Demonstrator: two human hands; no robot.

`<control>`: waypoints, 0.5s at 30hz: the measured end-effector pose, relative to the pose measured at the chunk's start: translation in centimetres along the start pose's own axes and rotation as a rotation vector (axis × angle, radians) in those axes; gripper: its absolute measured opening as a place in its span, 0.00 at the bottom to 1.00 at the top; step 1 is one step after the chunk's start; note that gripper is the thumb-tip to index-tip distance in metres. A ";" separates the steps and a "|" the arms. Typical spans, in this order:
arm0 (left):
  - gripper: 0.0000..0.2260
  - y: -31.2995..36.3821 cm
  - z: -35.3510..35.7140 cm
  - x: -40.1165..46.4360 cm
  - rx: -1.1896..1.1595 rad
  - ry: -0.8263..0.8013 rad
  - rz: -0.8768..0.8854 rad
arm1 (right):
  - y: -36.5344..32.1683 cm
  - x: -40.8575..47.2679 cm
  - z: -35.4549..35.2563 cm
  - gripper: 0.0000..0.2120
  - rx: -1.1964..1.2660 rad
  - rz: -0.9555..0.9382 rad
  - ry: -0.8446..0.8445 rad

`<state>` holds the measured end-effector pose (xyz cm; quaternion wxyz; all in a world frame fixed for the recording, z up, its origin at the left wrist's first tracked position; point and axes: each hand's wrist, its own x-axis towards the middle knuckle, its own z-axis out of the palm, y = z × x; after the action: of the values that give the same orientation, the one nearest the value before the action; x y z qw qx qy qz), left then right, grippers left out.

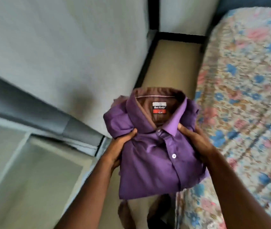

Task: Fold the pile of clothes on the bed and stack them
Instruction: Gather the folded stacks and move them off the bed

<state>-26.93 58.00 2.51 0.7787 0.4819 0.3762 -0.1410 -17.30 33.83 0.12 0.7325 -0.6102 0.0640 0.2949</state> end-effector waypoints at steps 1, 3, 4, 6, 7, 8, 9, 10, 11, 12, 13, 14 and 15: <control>0.22 0.9 -2.3 -1.2 -0.034 0.028 0.045 | -0.7 0.6 3.0 0.28 -0.008 -0.003 -0.056; 0.24 2.5 -5.1 -3.6 -0.091 0.039 0.142 | -2.6 0.7 7.6 0.21 -0.034 -0.022 -0.144; 0.24 3.2 -7.3 -5.3 -0.132 0.078 0.182 | -3.2 0.8 10.7 0.21 -0.061 -0.030 -0.193; 0.24 4.2 -11.0 -8.4 -0.180 0.186 0.270 | -3.7 0.3 16.0 0.26 -0.097 -0.039 -0.300; 0.24 4.5 -13.8 -10.9 -0.193 0.255 0.327 | -3.2 -0.2 19.7 0.27 -0.110 -0.031 -0.361; 0.24 4.6 -14.6 -11.9 -0.187 0.276 0.342 | -3.5 -0.7 20.8 0.26 -0.109 -0.026 -0.373; 0.23 4.7 -14.6 -12.7 -0.204 0.299 0.331 | -3.7 -0.9 21.4 0.25 -0.098 -0.027 -0.379; 0.23 4.3 -16.3 -14.0 -0.224 0.335 0.341 | -3.3 -1.3 23.3 0.25 -0.106 -0.018 -0.410; 0.22 3.9 -18.2 -15.9 -0.274 0.386 0.356 | -2.5 -1.9 25.9 0.25 -0.139 -0.007 -0.454; 0.21 3.4 -19.5 -17.2 -0.318 0.401 0.364 | -2.1 -2.4 27.9 0.27 -0.168 -0.010 -0.493; 0.18 2.9 -20.9 -18.4 -0.383 0.402 0.365 | -1.8 -3.0 29.7 0.28 -0.207 -0.014 -0.538; 0.15 1.8 -22.6 -19.5 -0.425 0.407 0.360 | -1.0 -3.6 32.0 0.28 -0.266 -0.010 -0.574; 0.15 0.6 -23.9 -20.6 -0.464 0.415 0.351 | 0.0 -4.2 33.9 0.28 -0.326 -0.002 -0.603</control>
<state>-51.23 75.87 11.72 0.7868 0.3679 0.4596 0.1851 -29.75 63.93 10.41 0.6117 -0.6046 -0.2040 0.4676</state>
